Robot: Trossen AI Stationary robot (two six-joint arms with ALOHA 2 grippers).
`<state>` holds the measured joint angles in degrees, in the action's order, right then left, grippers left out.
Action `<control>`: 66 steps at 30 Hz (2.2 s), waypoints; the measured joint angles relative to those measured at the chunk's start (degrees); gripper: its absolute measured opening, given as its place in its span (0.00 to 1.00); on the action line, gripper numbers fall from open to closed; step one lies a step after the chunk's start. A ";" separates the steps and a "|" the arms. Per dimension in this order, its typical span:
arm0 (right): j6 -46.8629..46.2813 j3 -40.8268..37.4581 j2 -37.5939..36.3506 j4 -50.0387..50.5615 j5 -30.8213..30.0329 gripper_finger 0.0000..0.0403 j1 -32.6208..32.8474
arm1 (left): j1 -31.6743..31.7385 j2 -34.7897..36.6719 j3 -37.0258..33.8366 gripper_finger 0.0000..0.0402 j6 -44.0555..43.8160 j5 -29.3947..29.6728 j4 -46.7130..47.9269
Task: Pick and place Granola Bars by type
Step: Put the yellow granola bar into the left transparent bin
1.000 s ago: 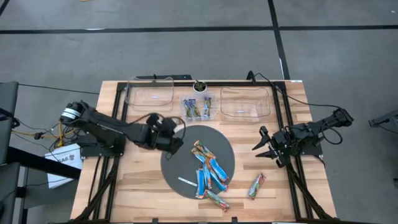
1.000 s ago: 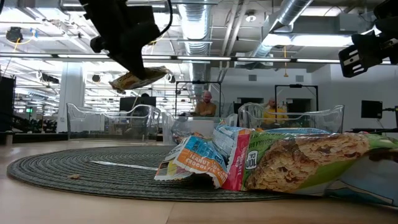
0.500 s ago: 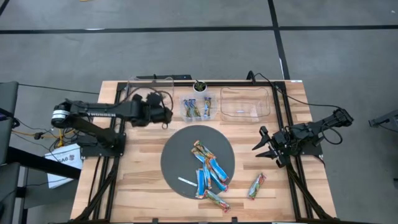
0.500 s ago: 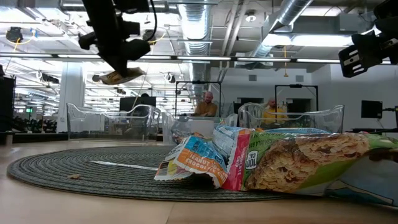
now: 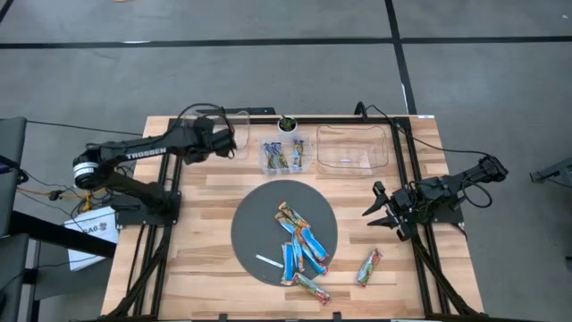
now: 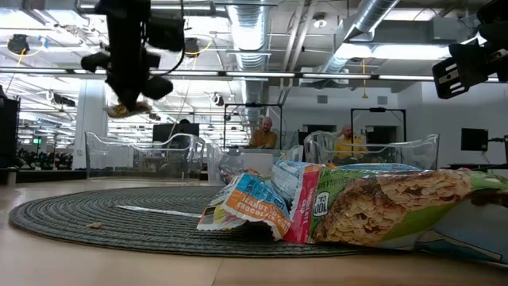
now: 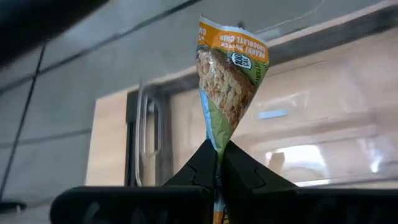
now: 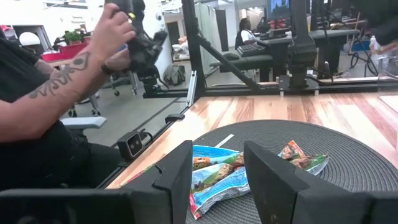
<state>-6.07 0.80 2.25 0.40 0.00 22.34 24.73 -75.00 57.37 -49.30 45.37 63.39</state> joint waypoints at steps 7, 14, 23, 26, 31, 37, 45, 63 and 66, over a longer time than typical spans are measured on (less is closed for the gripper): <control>0.00 0.00 0.01 0.00 0.00 0.34 -0.01 | 7.18 -0.04 -8.35 0.01 4.17 -4.10 -10.20; 0.00 0.00 -0.01 0.00 0.01 0.34 0.01 | 9.95 -0.04 -11.55 0.01 8.66 -4.50 -17.95; 0.00 0.00 -0.01 0.00 0.01 0.34 0.01 | 11.26 -0.04 -11.50 0.01 13.15 -4.57 -22.80; 0.00 0.00 -0.01 0.00 0.01 0.34 0.00 | 12.64 -0.04 -11.50 0.01 14.48 -4.53 -24.05; 0.00 0.00 -0.01 0.00 0.01 0.35 0.01 | 14.66 -0.07 -11.46 0.01 15.10 -4.60 -24.48; -0.01 0.00 -0.01 0.00 -0.02 0.34 0.00 | 16.23 -0.07 -12.38 0.01 15.11 -7.63 -24.48; 0.00 0.00 -0.01 0.00 0.01 0.34 0.00 | 17.78 -0.13 -15.18 0.04 15.10 -9.28 -26.77; 0.00 0.00 -0.01 0.00 0.00 0.34 0.00 | 18.13 -0.13 -15.18 0.21 15.62 -9.55 -28.65; 0.00 0.00 -0.01 0.00 0.00 0.35 0.00 | 18.27 -0.13 -15.18 0.22 15.50 -10.45 -28.65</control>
<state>-6.07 0.80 2.24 0.40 0.01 22.34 43.00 -75.13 42.19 -33.80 34.92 34.74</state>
